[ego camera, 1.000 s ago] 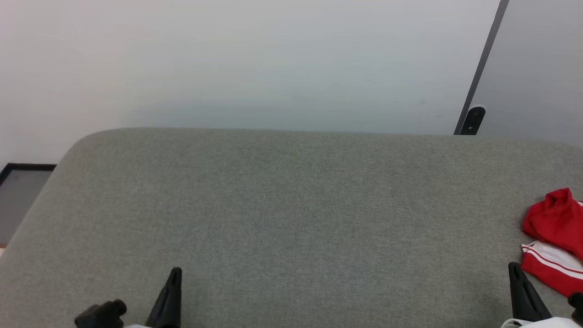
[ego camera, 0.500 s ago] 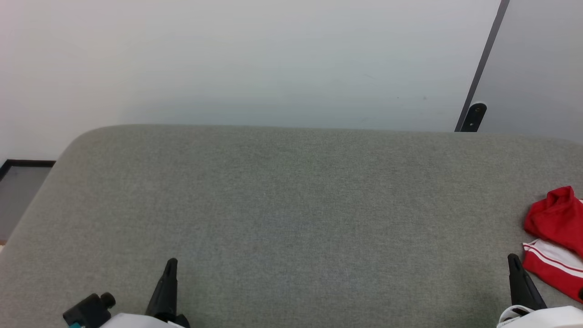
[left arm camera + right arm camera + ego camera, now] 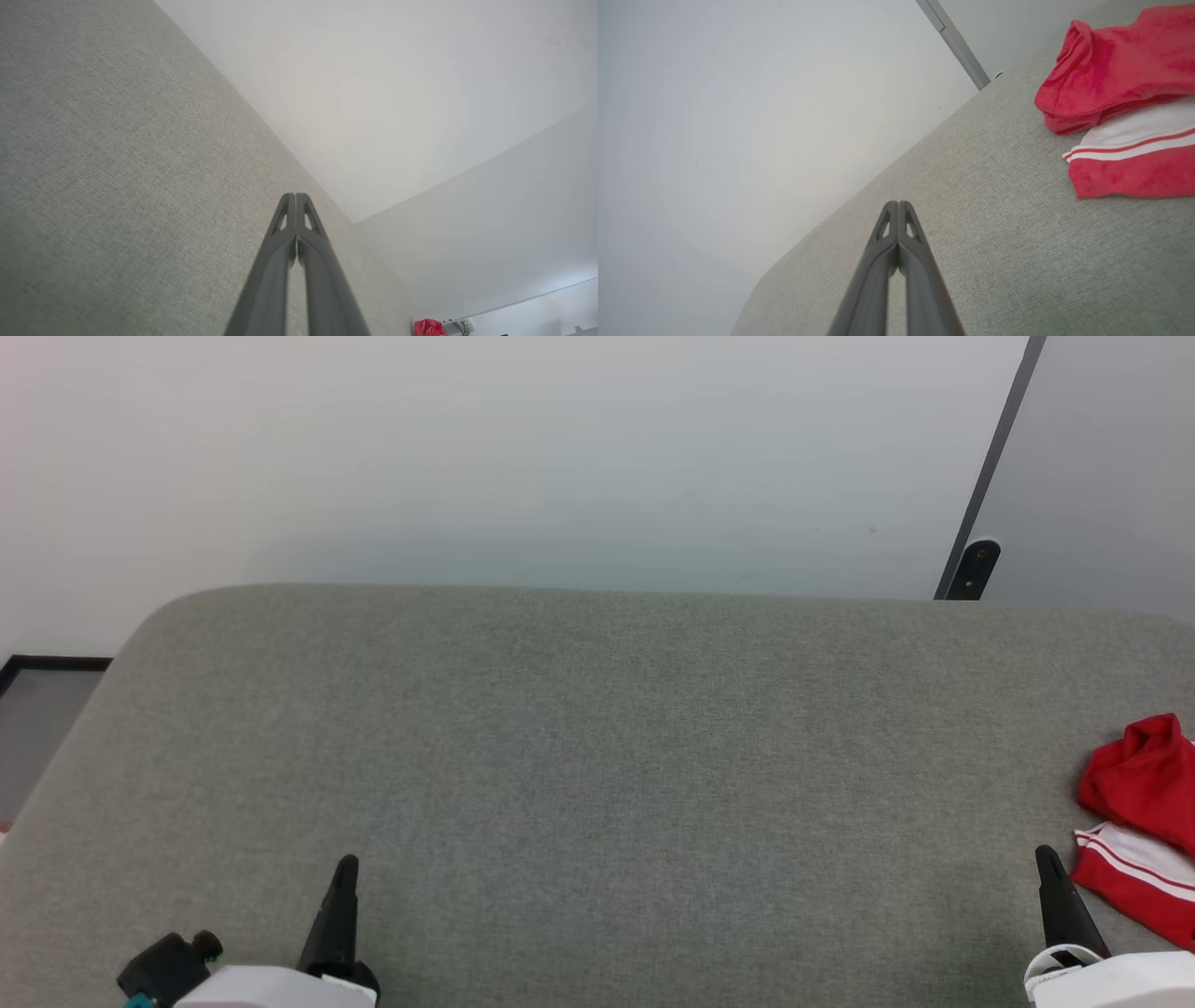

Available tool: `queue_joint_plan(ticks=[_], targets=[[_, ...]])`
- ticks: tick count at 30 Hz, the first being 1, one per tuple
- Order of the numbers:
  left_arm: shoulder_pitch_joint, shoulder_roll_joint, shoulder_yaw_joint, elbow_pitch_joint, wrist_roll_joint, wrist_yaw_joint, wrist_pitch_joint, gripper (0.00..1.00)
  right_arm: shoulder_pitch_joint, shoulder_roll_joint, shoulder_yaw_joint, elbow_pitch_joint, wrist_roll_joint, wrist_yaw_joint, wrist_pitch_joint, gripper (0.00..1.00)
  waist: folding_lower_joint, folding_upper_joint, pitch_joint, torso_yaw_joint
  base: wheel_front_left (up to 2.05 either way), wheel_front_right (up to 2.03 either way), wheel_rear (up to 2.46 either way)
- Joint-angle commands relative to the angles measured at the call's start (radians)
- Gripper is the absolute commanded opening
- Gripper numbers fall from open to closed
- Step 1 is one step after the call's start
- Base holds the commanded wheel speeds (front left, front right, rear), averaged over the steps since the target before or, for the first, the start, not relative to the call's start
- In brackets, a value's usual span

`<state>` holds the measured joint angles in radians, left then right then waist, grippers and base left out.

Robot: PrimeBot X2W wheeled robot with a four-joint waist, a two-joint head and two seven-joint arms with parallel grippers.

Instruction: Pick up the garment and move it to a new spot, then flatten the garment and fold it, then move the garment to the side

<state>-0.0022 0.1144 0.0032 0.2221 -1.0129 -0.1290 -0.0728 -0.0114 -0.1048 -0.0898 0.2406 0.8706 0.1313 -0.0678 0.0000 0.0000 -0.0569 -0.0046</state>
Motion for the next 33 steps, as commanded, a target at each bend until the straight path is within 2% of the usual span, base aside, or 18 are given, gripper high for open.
queue_joint_plan(ticks=[1, 33], targets=[[-0.029, 0.000, 0.010, -0.008, -0.032, -0.001, 0.008, 0.00, -0.028, 0.001, -0.004, -0.010, 0.039, 0.000, 0.009, 0.00, 0.0000, 0.0000, 0.001, 0.000, 0.00, 0.00, 0.00], [-0.068, -0.031, 0.059, 0.006, -0.308, -0.002, 0.095, 0.00, -0.067, 0.027, -0.016, -0.004, 0.378, -0.001, 0.094, 0.00, 0.0000, 0.0000, 0.025, 0.002, 0.00, 0.00, 0.00]])
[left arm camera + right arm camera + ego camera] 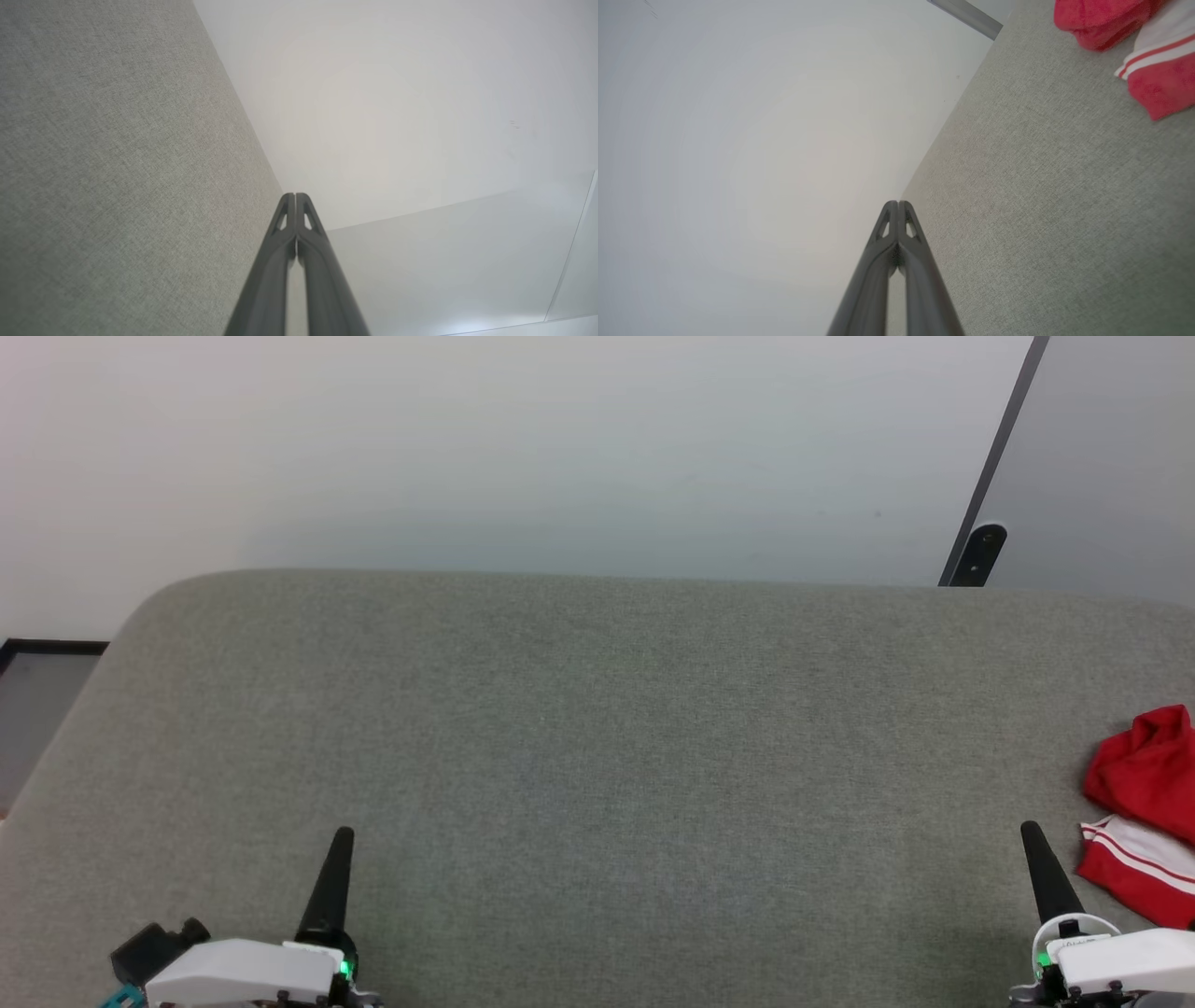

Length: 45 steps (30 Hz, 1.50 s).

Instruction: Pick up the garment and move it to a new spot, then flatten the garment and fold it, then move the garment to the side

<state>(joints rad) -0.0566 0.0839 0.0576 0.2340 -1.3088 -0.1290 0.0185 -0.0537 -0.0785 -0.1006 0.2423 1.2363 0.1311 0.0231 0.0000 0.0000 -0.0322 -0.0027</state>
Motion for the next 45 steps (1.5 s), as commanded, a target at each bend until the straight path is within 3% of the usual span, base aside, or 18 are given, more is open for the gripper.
queue_joint_plan(ticks=[1, 45], targets=[[-0.015, -0.001, 0.006, -0.005, -0.019, -0.002, 0.007, 0.00, -0.025, 0.002, -0.005, -0.005, 0.023, 0.000, 0.006, 0.00, 0.0000, 0.0000, 0.001, 0.000, 0.00, 0.00, 0.00], [-0.056, -0.034, 0.058, 0.012, -0.302, -0.003, 0.096, 0.00, -0.063, 0.031, -0.014, 0.003, 0.372, -0.001, 0.094, 0.00, 0.0000, 0.0000, 0.034, 0.003, 0.00, 0.00, 0.00]])
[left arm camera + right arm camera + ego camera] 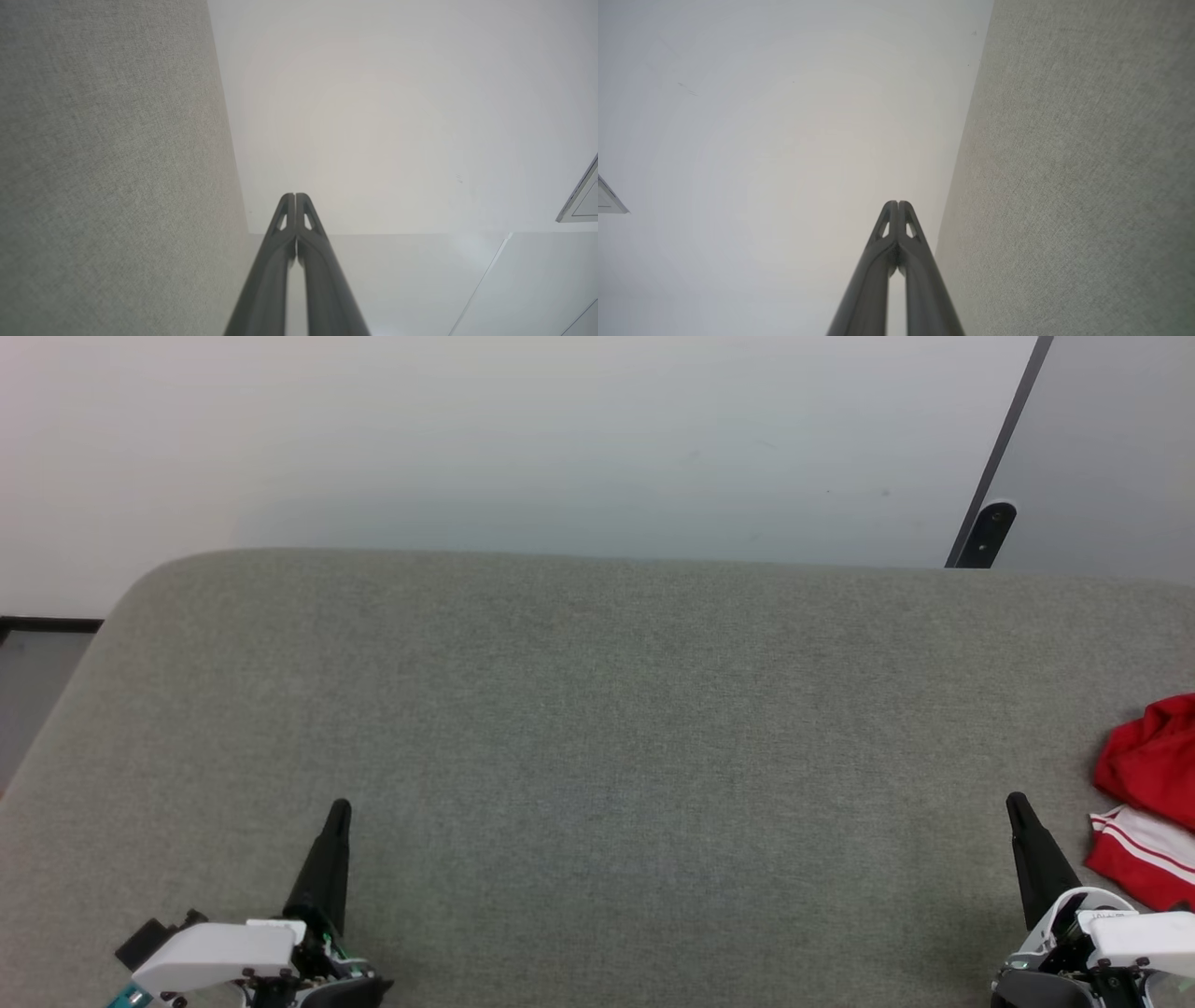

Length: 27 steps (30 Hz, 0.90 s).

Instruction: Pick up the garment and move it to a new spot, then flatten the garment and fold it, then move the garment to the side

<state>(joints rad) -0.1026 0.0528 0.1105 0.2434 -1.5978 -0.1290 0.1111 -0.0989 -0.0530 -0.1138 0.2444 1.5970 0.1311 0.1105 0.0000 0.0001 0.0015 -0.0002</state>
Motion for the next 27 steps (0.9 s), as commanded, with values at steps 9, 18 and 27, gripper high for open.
queue_joint_plan(ticks=[9, 18, 27], targets=[[-0.011, -0.003, 0.005, 0.002, -0.017, -0.003, 0.006, 0.00, -0.012, 0.005, -0.001, 0.001, 0.017, -0.001, 0.007, 0.00, 0.0000, -0.0001, 0.002, 0.000, 0.00, 0.00, 0.00], [-0.011, -0.003, 0.006, 0.002, -0.017, -0.003, 0.006, 0.00, -0.012, 0.005, -0.001, 0.001, 0.017, -0.001, 0.007, 0.00, 0.0000, -0.0001, 0.002, 0.000, 0.00, 0.00, 0.00], [-0.011, -0.003, 0.006, 0.002, -0.016, -0.003, 0.006, 0.00, -0.012, 0.005, -0.001, 0.001, 0.017, -0.001, 0.007, 0.00, 0.0000, -0.0001, 0.002, 0.000, 0.00, 0.00, 0.00]])
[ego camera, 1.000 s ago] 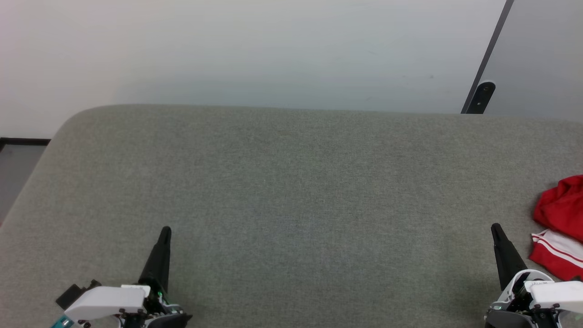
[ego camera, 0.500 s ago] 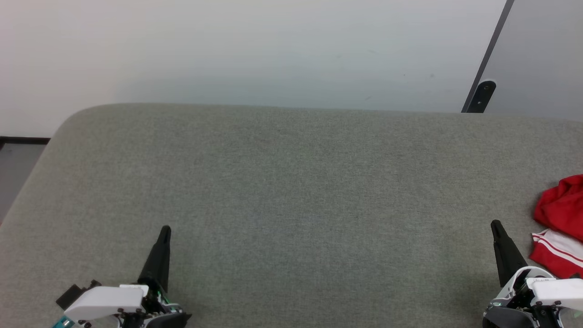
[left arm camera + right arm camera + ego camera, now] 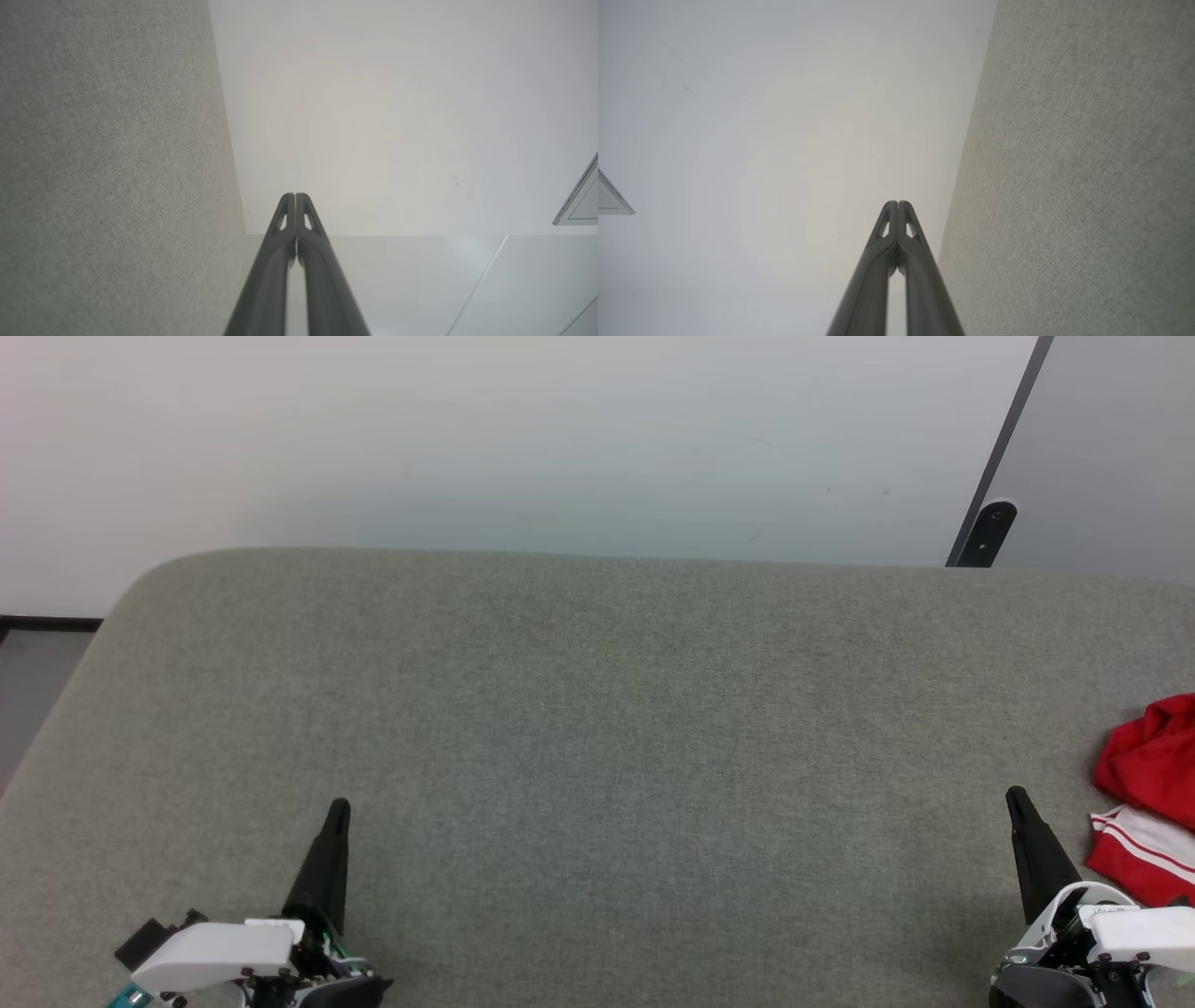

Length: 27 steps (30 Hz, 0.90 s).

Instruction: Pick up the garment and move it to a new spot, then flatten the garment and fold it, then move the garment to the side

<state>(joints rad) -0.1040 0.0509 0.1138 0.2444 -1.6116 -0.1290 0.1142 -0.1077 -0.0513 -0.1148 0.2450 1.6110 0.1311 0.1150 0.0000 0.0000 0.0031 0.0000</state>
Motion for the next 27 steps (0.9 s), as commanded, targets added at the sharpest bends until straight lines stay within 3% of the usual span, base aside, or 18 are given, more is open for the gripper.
queue_joint_plan(ticks=[1, 27], targets=[[-0.010, -0.001, 0.003, 0.001, -0.003, -0.003, 0.003, 0.00, -0.003, 0.003, 0.000, 0.000, 0.003, -0.001, 0.002, 0.00, 0.0000, 0.0000, 0.000, 0.000, 0.00, 0.00, 0.00], [-0.010, -0.002, 0.003, 0.002, -0.002, -0.003, 0.004, 0.00, -0.003, 0.003, 0.001, 0.000, 0.004, -0.001, 0.002, 0.00, 0.0000, 0.0000, 0.000, 0.000, 0.00, 0.00, 0.00]])
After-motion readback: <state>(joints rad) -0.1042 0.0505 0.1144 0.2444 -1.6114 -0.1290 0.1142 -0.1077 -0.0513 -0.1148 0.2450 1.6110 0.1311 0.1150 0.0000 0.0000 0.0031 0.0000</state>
